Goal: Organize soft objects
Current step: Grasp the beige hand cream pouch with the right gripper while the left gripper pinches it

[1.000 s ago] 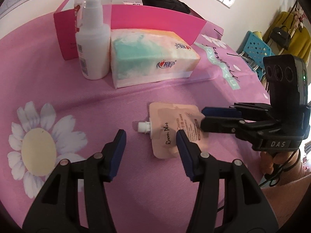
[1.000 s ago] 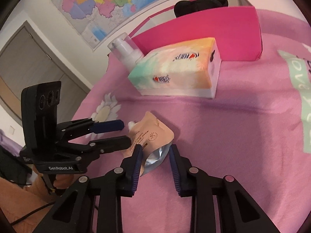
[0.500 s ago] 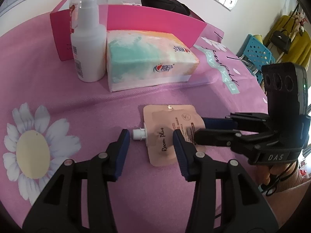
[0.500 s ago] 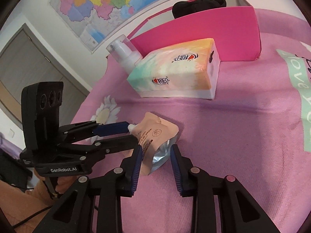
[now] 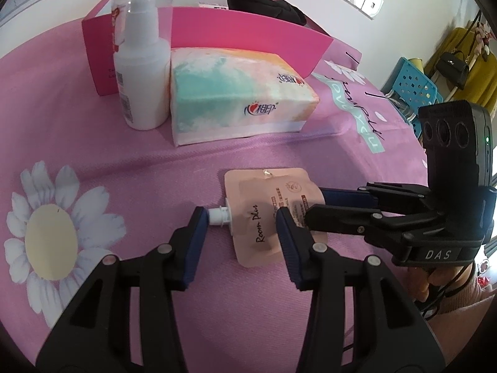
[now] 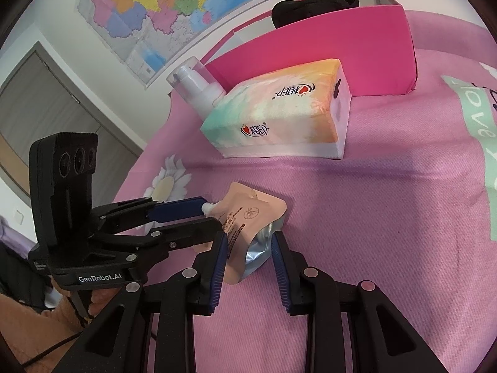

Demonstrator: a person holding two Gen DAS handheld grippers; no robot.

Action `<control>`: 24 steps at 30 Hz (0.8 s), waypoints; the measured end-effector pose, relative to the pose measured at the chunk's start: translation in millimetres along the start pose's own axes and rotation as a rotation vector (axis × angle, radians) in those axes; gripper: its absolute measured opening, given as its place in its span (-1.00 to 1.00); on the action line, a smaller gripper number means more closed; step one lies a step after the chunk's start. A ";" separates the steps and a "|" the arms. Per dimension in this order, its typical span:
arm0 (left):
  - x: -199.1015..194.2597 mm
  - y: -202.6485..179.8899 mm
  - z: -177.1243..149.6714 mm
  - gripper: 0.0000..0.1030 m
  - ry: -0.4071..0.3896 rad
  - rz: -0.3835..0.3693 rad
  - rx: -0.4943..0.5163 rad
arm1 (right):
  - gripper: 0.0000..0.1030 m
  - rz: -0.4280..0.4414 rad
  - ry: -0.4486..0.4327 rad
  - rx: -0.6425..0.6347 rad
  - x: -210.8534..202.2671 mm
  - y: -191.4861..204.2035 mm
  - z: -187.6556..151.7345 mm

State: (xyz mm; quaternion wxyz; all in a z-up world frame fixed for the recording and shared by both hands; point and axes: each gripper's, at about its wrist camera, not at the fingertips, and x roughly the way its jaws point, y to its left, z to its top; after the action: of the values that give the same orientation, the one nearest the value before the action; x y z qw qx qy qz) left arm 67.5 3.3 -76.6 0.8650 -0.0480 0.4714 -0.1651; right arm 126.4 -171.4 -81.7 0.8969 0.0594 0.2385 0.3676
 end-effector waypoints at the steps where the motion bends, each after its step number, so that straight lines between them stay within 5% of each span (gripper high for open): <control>1: -0.3 -0.3 -0.2 -0.06 0.000 0.003 0.003 | -0.42 0.000 0.000 0.000 0.3 0.2 0.0; 24: -6.8 -6.5 -6.8 -0.06 0.003 -0.012 -0.020 | -0.41 -0.025 -0.004 -0.027 3.0 6.3 0.7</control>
State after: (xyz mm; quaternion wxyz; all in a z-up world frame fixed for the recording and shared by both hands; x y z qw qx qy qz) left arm 56.8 -0.1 -73.4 0.8628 -0.0592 0.4739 -0.1656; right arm 124.6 -164.7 -80.5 0.9027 0.0451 0.2324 0.3593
